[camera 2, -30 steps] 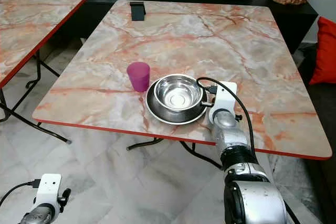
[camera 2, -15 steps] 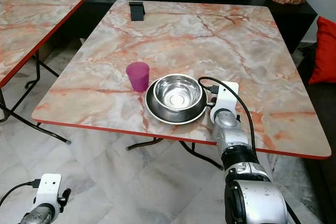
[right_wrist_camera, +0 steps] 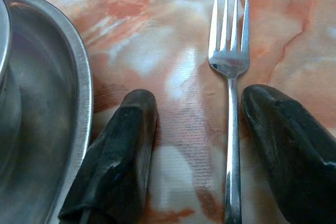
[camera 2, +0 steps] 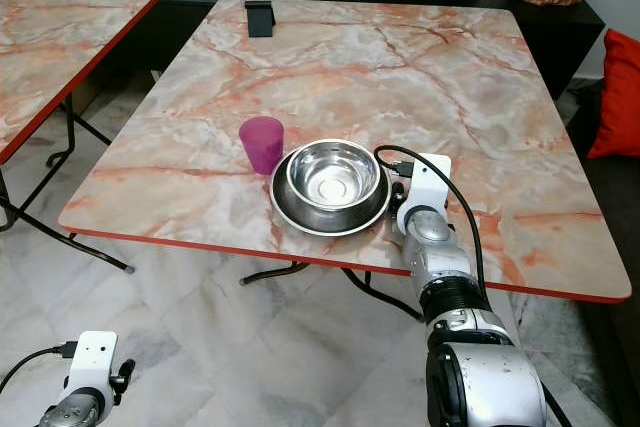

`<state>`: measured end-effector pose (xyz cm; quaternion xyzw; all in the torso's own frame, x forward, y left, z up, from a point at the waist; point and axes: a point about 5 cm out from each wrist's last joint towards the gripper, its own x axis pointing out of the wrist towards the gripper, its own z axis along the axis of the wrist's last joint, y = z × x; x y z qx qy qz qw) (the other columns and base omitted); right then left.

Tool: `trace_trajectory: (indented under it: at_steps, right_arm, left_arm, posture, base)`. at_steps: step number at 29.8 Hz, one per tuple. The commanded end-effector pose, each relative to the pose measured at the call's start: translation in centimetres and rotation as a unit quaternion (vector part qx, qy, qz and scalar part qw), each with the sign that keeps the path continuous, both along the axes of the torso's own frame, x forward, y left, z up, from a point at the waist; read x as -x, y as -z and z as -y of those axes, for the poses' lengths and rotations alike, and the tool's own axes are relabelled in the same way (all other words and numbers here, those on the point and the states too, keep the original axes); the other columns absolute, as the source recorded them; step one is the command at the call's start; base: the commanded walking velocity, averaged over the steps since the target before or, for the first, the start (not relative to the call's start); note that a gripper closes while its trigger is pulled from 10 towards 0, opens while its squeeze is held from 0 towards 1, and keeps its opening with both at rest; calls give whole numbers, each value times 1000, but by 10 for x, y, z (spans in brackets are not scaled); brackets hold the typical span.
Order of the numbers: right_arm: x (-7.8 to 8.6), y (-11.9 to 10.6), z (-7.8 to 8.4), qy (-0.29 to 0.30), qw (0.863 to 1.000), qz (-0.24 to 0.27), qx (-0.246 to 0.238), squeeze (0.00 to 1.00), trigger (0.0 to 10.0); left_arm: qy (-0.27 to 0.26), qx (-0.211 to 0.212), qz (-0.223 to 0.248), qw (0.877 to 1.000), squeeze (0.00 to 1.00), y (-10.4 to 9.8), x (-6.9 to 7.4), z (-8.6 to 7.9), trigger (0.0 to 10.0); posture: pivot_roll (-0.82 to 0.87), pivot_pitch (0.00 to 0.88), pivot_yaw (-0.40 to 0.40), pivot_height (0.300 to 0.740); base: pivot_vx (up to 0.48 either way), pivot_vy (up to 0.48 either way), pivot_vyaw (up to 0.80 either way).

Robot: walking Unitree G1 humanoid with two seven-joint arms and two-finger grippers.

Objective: Setting the table

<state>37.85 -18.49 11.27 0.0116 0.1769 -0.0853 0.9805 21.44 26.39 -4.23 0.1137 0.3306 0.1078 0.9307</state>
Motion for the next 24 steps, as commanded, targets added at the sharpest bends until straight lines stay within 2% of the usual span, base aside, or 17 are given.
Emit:
trace_trajectory:
  at_steps: [1,8,15,24]
  right_arm:
    - [-2,-1,-4,-9,1000,-1,0,0,10000]
    - [-2,-2,-2,-8,1000,2,2,0,10000]
    - [-2,-9,11,39,999,19,5,0,10000]
    - [-9,-38,14,58,992,111,-24,0,10000]
  left_arm:
    - [-2,-2,-9,1000,0,2,5,-2,10000]
    - [-2,-2,-9,1000,0,2,4,-3,10000]
    - [1,0,-9,1000,0,2,3,-1,10000]
    - [2,-1,-8,1000,0,2,3,-2,10000]
  posture:
    - [44,108,15,740]
    - [44,109,16,740]
    - [41,108,20,740]
    - [42,109,22,740]
  base:
    - [0,0,0]
    - [0,0,0]
    - [0,0,0]
    - [0,0,0]
